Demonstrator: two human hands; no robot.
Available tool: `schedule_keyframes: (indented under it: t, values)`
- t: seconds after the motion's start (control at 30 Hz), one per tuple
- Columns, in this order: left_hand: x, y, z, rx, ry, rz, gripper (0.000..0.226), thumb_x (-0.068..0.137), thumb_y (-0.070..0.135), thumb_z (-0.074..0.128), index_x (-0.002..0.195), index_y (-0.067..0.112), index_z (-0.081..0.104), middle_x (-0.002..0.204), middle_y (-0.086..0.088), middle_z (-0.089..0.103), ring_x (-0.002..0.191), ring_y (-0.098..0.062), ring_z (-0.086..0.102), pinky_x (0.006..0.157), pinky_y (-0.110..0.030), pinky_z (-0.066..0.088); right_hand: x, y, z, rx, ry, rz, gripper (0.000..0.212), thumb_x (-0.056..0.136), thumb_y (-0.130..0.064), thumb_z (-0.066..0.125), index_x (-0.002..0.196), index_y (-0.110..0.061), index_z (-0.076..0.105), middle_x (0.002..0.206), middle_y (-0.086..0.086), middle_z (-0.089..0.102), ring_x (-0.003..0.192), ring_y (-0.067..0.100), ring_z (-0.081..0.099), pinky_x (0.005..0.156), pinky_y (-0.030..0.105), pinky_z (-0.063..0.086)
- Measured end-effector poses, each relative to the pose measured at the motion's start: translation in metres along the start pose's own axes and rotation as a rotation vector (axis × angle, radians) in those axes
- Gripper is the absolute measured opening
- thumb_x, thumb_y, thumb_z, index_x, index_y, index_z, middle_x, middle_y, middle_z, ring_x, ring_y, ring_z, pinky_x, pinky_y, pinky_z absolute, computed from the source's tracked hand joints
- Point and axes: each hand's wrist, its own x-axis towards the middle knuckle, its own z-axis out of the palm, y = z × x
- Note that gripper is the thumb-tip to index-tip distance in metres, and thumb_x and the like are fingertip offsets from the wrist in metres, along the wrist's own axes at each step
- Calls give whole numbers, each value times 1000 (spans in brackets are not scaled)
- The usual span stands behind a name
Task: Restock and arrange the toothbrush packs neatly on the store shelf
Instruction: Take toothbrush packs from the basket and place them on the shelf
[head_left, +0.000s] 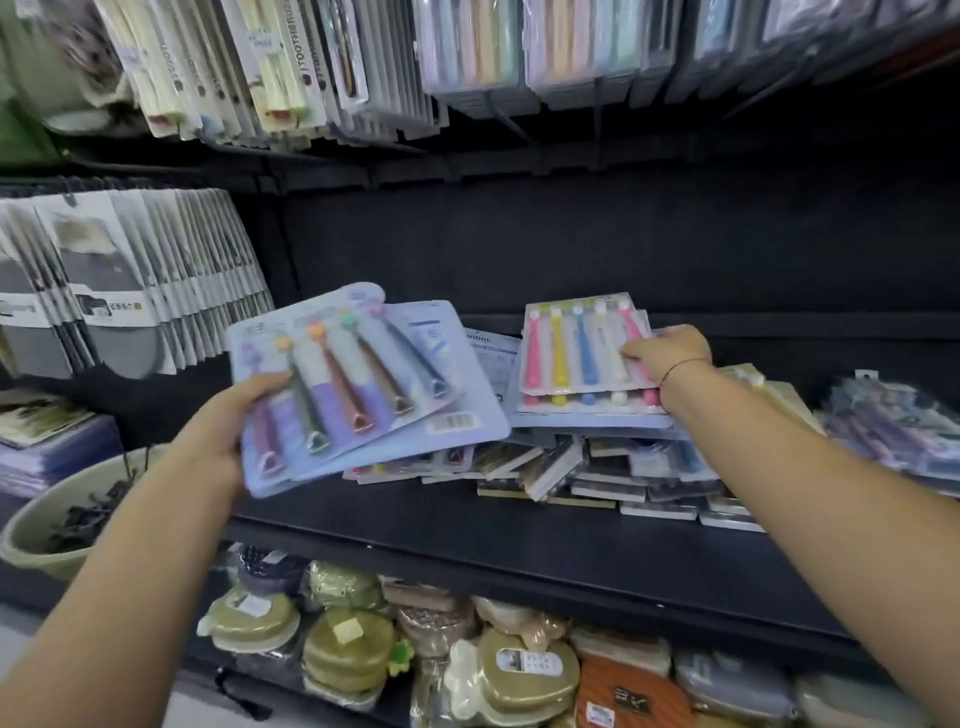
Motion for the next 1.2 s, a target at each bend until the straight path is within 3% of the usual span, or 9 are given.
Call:
schedule_keyframes:
  t: [0.1,0.23,0.3,0.4,0.5,0.63,0.83,1.03,1.2]
  values:
    - [-5,21,80,173,29,-34,6,91,19,61,91,14,63,66,-7,71,52,-21,69,48,-39,58,-1,0,-1,40,-20,16,36,83,-13,71,116,-6,58,100,16,61,55,25,50,28,21,39]
    - [53,37,101,372,12,-91,39,85,28,71,119,11,62,88,-10,70,70,-24,68,75,-41,58,-13,0,-12,121,-76,-7,6,91,-7,60,89,-11,55,76,11,50,43,23,47,29,21,39]
    - [68,42,107,501,28,-109,48,80,34,77,119,10,63,95,-10,70,81,-27,66,93,-46,52,-24,-1,-18,124,-124,-22,20,95,-15,58,114,-16,53,83,10,53,41,19,48,35,23,43]
    - [82,46,114,678,120,-35,54,78,39,80,110,-1,64,100,-15,69,90,-31,65,91,-43,51,-52,1,-25,-60,-185,-190,62,94,-32,61,148,-27,30,132,3,39,90,22,58,76,18,52]
    - [90,45,118,876,295,100,72,80,41,79,125,-9,53,114,-20,63,106,-37,61,85,-41,49,-81,13,-26,-481,-296,-500,91,76,-59,69,150,-46,19,159,-11,2,148,19,10,119,39,20]
    - [111,47,103,1144,327,134,79,89,61,55,122,-10,57,109,-19,64,104,-36,60,86,-35,45,-80,31,-19,-971,-299,-681,94,73,-72,62,150,-49,13,162,-9,-7,149,20,-11,122,45,3]
    - [93,53,106,1049,288,32,66,86,41,71,123,-10,54,114,-20,56,101,-36,54,87,-43,42,-75,38,-17,-749,-199,-709,77,80,-49,72,147,-28,40,154,1,28,146,24,12,118,35,18]
    - [93,26,134,1088,315,195,54,92,42,64,115,-7,60,95,-14,58,97,-34,61,73,-31,37,-70,32,-14,-842,-153,-707,86,72,-63,71,146,-33,38,156,-1,24,147,23,8,119,38,14]
    - [94,16,151,964,191,147,53,98,42,53,124,-3,57,114,-19,62,96,-36,59,75,-36,42,-66,33,-20,-831,-169,-640,95,69,-69,69,149,-38,29,159,-5,16,148,18,3,120,42,11]
